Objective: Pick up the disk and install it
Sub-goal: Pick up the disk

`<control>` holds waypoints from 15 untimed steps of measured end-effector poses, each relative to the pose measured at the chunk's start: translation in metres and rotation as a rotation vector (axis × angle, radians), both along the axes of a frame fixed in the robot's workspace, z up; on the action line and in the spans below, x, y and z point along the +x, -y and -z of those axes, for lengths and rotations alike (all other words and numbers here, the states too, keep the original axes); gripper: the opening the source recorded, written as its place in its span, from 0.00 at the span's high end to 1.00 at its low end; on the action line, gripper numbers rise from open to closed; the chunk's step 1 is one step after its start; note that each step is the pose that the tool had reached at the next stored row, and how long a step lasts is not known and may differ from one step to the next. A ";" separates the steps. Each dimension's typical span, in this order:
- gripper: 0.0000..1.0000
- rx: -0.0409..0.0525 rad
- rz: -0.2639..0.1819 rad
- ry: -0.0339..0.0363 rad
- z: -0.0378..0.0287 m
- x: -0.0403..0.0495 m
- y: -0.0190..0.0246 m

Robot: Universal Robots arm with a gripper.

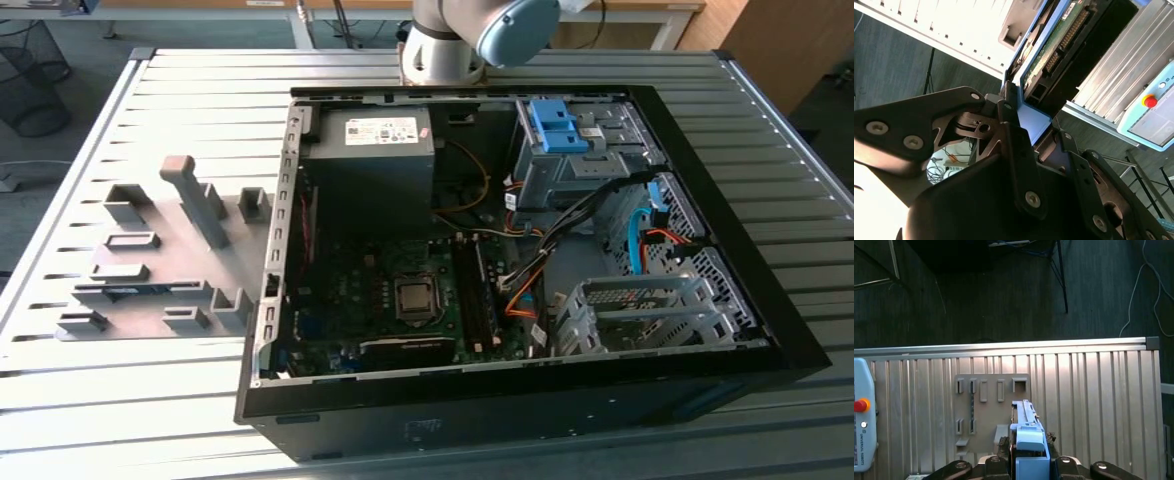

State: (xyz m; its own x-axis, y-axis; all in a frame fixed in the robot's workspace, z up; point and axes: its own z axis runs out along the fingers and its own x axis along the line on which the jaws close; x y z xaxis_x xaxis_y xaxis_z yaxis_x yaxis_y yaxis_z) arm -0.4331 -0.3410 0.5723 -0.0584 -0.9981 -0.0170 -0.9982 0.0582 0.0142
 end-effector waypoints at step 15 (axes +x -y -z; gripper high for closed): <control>0.64 -0.0001 0.000 -0.0001 0.0000 0.0065 0.0101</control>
State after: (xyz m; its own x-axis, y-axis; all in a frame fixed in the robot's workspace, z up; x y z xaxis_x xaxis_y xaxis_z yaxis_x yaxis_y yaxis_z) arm -0.4267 -0.3511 0.5723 -0.0586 -0.9981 -0.0169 -0.9982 0.0583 0.0143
